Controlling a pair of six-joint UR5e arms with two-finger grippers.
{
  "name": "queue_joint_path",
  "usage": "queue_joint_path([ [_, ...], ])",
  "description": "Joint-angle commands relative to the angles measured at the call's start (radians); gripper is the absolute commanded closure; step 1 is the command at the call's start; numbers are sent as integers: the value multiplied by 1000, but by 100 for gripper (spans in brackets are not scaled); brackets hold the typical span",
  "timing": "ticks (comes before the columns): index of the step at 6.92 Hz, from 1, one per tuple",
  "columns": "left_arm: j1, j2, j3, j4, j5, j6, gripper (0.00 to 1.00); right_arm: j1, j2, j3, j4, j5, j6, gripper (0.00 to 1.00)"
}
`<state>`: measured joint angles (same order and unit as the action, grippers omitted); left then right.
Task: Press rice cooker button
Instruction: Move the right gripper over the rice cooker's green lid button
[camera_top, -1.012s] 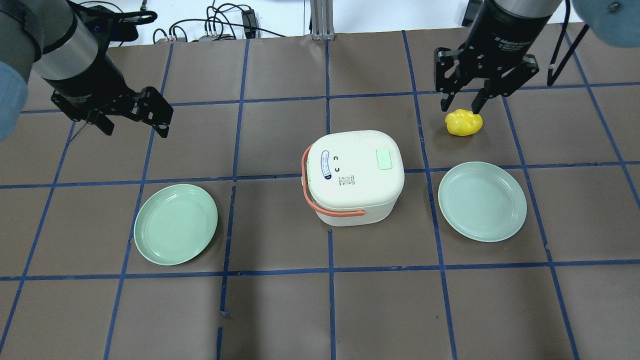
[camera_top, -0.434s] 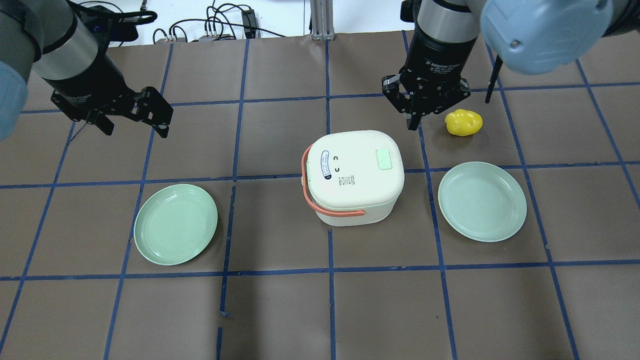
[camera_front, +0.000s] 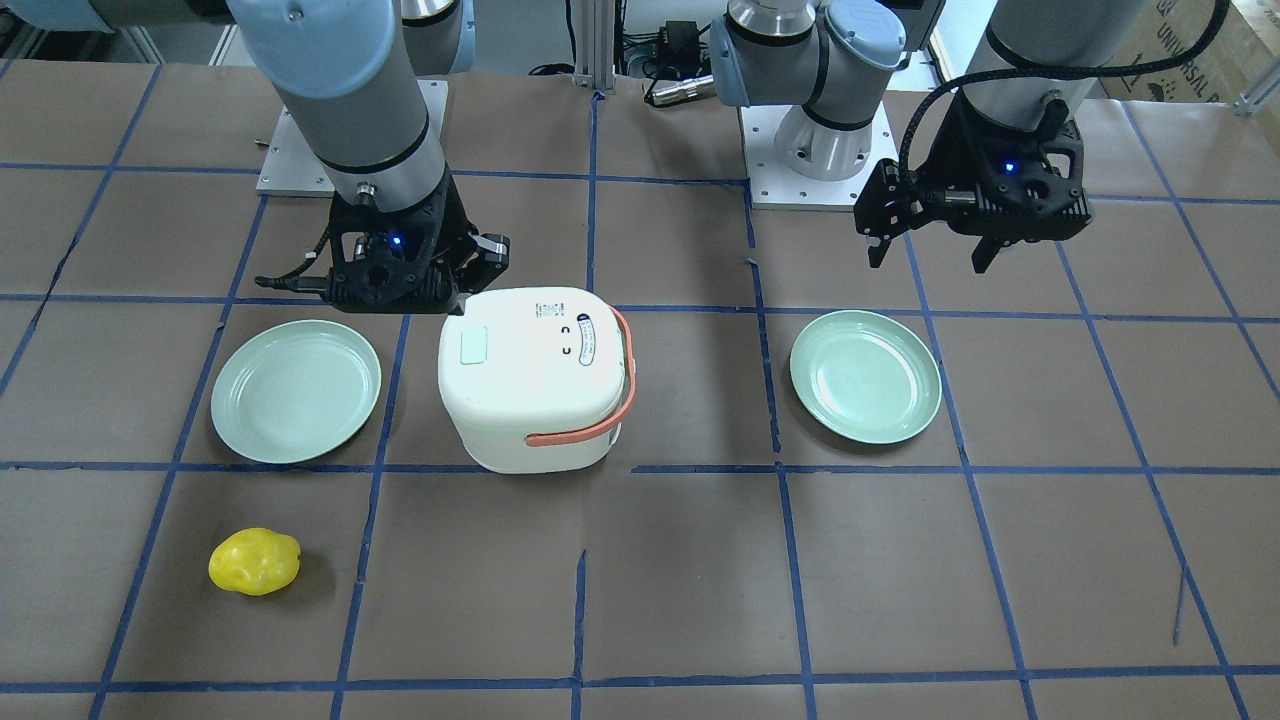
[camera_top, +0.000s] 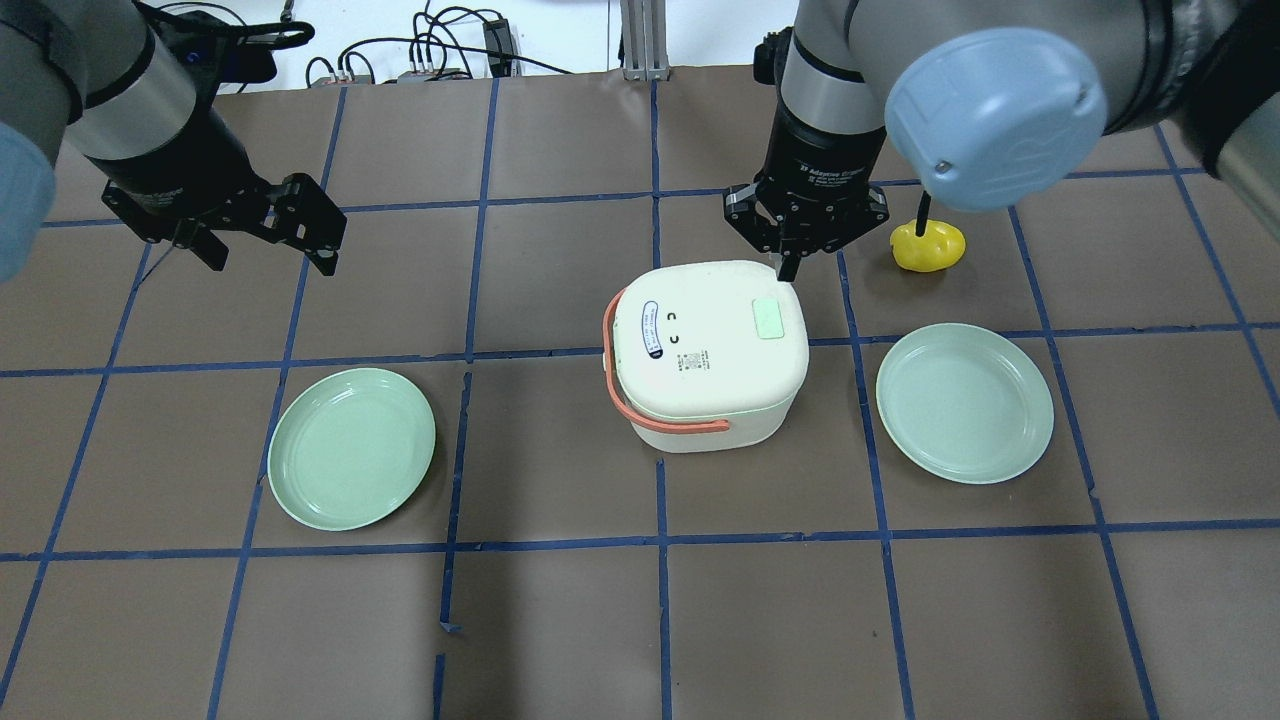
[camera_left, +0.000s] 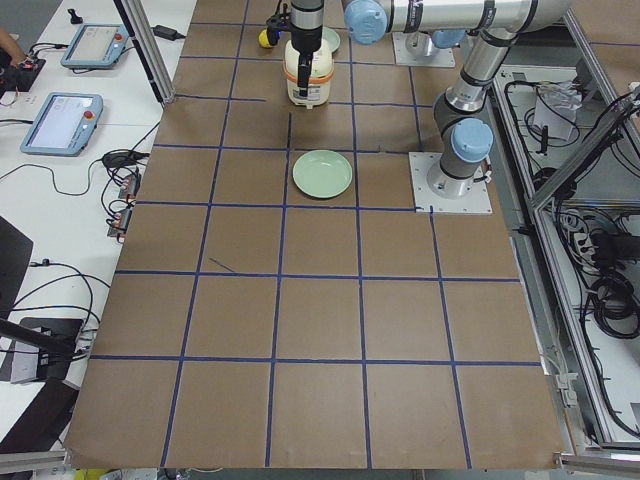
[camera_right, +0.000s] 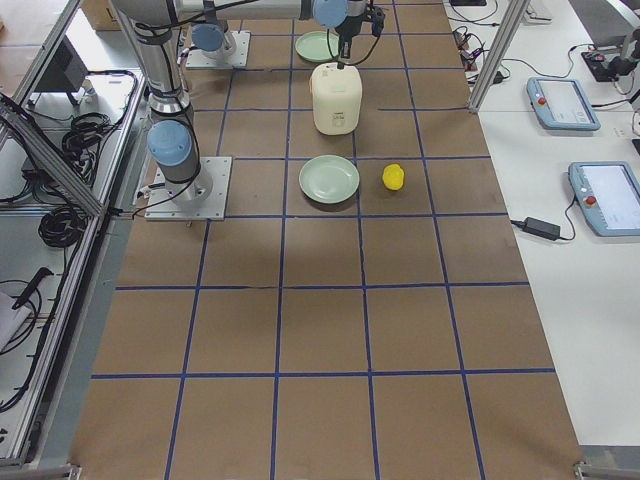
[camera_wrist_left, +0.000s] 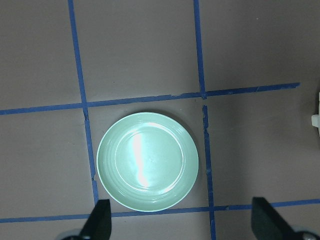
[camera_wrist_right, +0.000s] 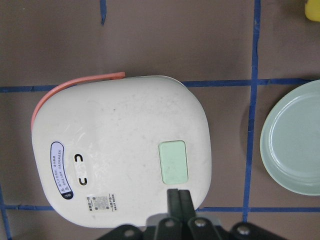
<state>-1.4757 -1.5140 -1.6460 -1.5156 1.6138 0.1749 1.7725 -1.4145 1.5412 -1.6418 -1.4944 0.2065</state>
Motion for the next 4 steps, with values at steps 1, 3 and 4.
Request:
queue_joint_path([
  [1, 0, 0, 0, 0, 0, 0, 0, 21, 20, 39, -69, -3, -12, 93],
  [3, 0, 0, 0, 0, 0, 0, 0, 21, 25, 106, -156, -24, -41, 93],
  [4, 0, 0, 0, 0, 0, 0, 0, 13, 23, 117, -165, -49, -64, 93],
])
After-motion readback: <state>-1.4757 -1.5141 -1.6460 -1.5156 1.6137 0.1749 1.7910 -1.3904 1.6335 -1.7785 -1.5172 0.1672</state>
